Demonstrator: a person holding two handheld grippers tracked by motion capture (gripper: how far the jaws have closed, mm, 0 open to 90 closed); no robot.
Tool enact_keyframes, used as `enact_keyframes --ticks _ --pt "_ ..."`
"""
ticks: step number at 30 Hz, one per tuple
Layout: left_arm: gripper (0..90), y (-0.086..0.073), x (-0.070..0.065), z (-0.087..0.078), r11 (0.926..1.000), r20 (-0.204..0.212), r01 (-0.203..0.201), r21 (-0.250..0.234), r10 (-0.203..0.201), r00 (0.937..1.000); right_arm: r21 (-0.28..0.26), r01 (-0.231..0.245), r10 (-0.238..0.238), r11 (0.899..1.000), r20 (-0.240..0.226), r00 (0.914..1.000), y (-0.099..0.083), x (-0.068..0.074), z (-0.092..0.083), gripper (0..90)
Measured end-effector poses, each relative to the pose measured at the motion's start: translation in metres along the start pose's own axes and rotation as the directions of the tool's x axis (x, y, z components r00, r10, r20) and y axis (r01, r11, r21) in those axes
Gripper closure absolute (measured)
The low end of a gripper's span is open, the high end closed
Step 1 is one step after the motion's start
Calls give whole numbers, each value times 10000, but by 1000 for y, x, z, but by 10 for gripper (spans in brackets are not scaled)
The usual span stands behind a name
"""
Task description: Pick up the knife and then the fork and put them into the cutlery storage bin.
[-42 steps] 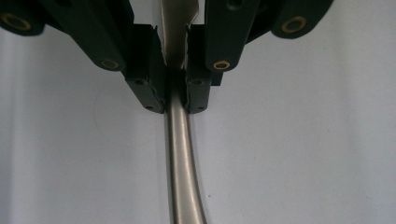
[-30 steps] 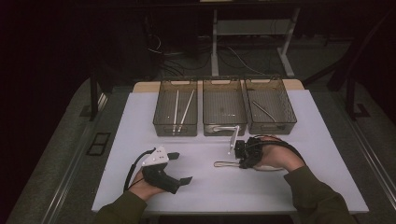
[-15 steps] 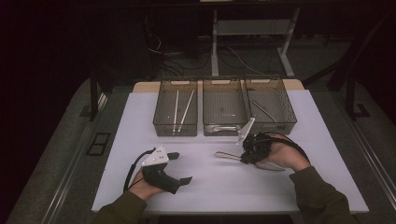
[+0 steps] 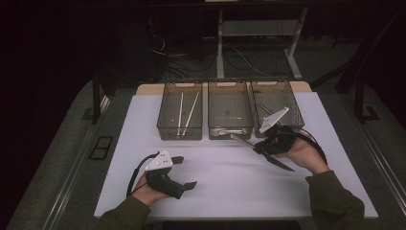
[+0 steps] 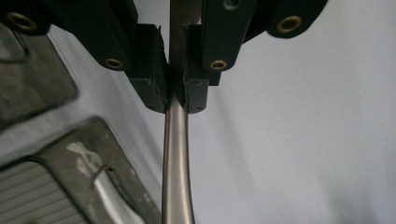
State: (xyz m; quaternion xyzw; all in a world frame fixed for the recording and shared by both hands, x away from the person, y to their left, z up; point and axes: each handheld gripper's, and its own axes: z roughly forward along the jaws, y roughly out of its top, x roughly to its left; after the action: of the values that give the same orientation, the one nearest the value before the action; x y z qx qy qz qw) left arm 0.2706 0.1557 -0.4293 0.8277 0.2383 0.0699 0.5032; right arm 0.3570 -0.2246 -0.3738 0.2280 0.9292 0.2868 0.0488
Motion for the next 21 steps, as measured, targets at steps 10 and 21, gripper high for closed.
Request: enact_keyframes --ticks 10,21 --pt "9 0 0 0 10000 -8 -20 -7 20 10000 -1563 -1610 1697 9745 442 9845 -12 -17 -30 794" --pt "9 0 0 1 10000 3 22 -12 -22 10000 -2998 -2383 2805 9238 1060 9540 -21 -34 -61 794"
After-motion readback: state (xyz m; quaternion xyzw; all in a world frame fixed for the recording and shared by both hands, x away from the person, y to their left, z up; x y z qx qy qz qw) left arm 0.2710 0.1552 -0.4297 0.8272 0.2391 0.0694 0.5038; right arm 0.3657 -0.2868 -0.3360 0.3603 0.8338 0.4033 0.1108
